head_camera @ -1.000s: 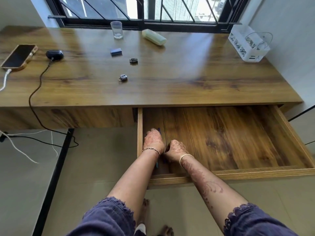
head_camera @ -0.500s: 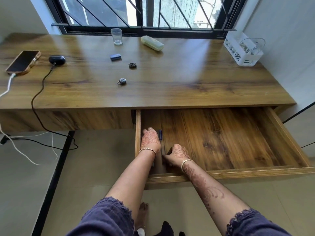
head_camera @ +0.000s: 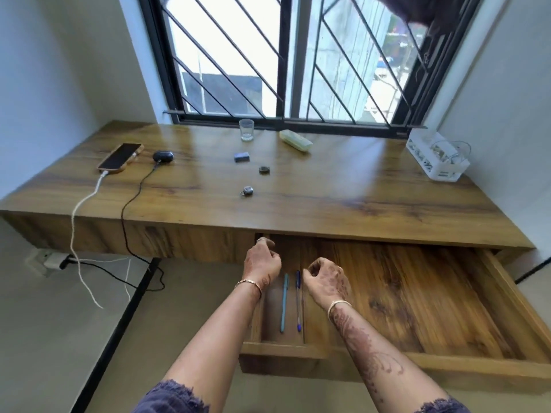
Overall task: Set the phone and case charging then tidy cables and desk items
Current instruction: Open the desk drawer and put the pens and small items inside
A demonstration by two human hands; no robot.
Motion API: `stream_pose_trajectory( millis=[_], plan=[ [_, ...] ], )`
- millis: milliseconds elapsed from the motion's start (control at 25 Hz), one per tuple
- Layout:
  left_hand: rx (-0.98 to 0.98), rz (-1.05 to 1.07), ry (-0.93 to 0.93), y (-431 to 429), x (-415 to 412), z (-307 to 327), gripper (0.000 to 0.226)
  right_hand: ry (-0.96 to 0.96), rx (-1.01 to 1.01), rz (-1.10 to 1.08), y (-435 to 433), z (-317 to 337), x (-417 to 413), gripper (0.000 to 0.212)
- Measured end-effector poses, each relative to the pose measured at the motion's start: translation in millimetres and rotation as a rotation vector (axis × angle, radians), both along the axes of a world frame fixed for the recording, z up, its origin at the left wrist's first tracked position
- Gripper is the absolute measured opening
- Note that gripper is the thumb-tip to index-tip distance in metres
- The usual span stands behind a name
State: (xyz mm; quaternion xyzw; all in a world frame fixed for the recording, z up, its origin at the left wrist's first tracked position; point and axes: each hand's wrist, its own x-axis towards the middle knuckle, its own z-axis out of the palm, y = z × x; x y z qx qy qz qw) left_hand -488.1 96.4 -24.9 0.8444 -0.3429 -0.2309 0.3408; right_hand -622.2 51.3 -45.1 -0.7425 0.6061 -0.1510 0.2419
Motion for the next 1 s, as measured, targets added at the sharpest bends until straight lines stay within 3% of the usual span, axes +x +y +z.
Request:
stream_pose_trajectory(
  millis=[200, 440, 600, 720, 840, 1000],
  plan=[
    [-0.099, 0.102, -0.040, -15, 55, 22, 0.023, -0.153, -0.178, 0.025, -33, 38, 59, 0.011],
    [-0.110, 0.074, -0.106, -66, 139, 25, 0.024, -0.223, -0.193, 0.153, -99, 50, 133, 0.013],
    [-0.051, 0.001, -0.160, -111, 185, 8, 0.048, -0.155, -0.166, 0.200, -152, 41, 177, 0.026],
    [0.001, -0.105, -0.143, -137, 209, -7, 0.064, -0.101, -0.157, 0.213, -188, 27, 211, 0.049],
    [-0.069, -0.169, -0.124, -152, 223, -17, 0.051, 0.003, -0.135, 0.247, -222, 11, 242, 0.065],
    [-0.156, -0.206, -0.148, -156, 228, -23, 0.038, 0.134, -0.215, 0.258, -257, -1, 267, 0.056]
  ],
)
